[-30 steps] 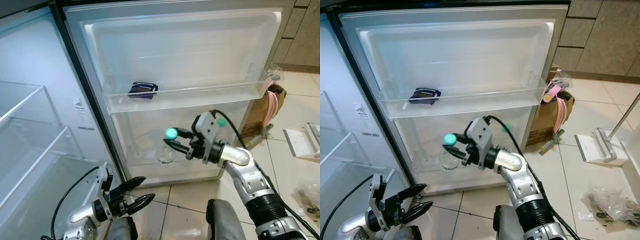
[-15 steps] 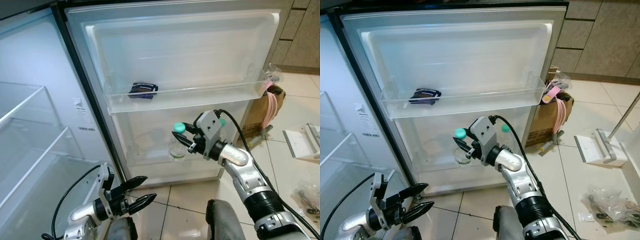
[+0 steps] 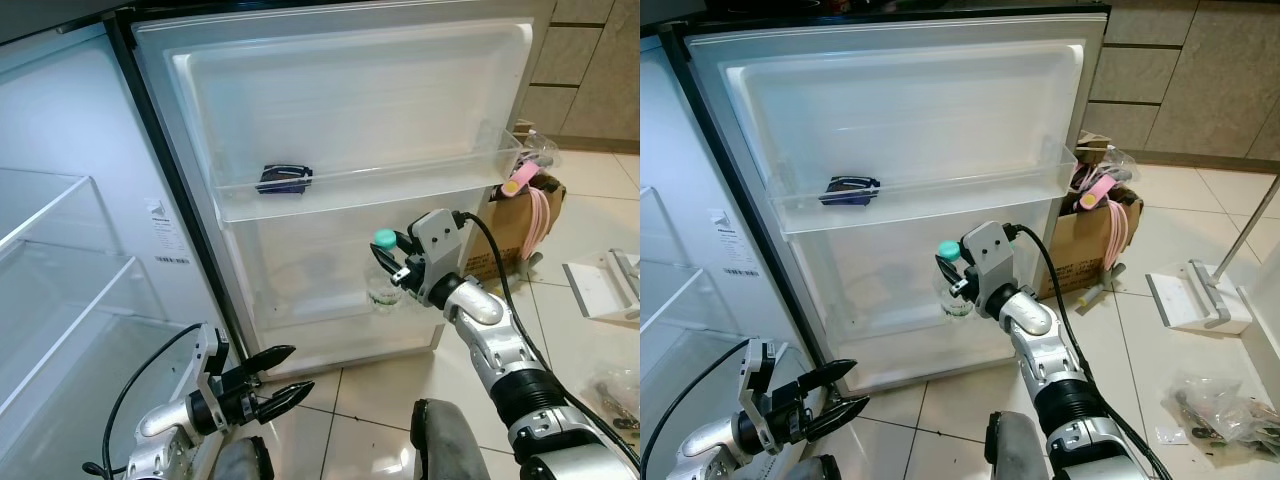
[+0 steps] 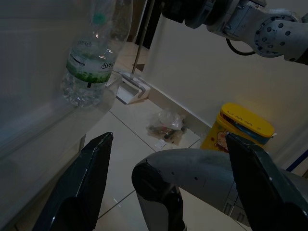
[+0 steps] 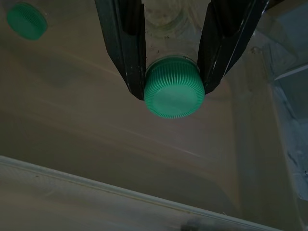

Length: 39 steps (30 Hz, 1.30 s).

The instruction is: Restocking fridge

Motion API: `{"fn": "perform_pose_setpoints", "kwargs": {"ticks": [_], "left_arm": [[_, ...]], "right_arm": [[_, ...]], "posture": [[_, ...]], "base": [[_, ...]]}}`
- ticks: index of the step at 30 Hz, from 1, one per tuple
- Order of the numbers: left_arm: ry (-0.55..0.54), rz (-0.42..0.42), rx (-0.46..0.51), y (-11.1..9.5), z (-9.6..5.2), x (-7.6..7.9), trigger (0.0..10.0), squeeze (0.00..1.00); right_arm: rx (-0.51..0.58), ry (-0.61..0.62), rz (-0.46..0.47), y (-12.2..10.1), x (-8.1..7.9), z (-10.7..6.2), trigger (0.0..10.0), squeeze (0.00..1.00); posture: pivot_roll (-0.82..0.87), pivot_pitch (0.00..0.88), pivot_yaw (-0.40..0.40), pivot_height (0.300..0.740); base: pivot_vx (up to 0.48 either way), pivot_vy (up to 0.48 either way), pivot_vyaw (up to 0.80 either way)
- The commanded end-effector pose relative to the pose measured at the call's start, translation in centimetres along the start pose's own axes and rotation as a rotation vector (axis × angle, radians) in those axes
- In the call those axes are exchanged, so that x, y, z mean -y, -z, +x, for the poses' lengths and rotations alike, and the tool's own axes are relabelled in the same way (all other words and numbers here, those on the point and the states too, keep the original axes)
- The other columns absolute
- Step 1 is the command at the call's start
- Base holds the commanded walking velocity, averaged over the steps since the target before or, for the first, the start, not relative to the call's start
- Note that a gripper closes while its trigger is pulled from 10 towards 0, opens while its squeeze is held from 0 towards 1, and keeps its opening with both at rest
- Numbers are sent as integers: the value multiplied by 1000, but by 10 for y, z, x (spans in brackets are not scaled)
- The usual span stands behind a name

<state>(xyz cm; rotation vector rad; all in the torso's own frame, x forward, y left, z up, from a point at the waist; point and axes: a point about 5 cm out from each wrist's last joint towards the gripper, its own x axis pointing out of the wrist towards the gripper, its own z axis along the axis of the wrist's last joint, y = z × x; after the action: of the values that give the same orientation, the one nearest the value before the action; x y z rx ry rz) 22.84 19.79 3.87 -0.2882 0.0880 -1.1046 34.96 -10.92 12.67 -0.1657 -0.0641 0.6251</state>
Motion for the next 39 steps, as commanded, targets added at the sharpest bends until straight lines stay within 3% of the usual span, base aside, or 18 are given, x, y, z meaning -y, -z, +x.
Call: {"fn": "perform_pose_setpoints", "kwargs": {"ticks": [1, 10, 16, 25, 28, 29, 30, 39], "left_arm": [[-1, 7, -11, -2, -3, 0, 10000, 0], [9, 13, -5, -4, 2, 1, 10000, 0], [17, 20, -1, -6, 4, 2, 10000, 0], [22, 25, 1, -7, 6, 2, 10000, 0], [24, 27, 2, -7, 7, 2, 10000, 0], [24, 27, 2, -8, 7, 2, 10000, 0], [25, 27, 2, -8, 8, 2, 10000, 0], [29, 29, 1, -9, 8, 3, 10000, 0]], "right_arm": [[-67, -11, 19, 14, -4, -3, 10000, 0], [-151, 29, -65, 30, -11, 0, 10000, 0], [-199, 151, -105, 33, 0, 0, 10000, 0], [-182, 184, -40, 33, 3, 0, 10000, 0], [-186, 199, 39, 37, 1, 0, 10000, 0], [-187, 204, 94, 40, -1, 0, 10000, 0], [-155, 198, 219, 41, -6, 1, 10000, 0], [12, 176, 420, 29, -6, 5, 10000, 0]], "posture": [[-63, 0, -10, 477], [-66, 0, -11, 477], [-63, 0, -11, 477], [-65, 0, -14, 477], [-66, 0, -15, 477], [-67, 0, -14, 477], [-65, 0, -14, 477], [-64, 0, -13, 477]], "base": [[0, 0, 0], [0, 0, 0], [0, 0, 0], [0, 0, 0], [0, 0, 0], [0, 0, 0], [0, 0, 0], [0, 0, 0]]}}
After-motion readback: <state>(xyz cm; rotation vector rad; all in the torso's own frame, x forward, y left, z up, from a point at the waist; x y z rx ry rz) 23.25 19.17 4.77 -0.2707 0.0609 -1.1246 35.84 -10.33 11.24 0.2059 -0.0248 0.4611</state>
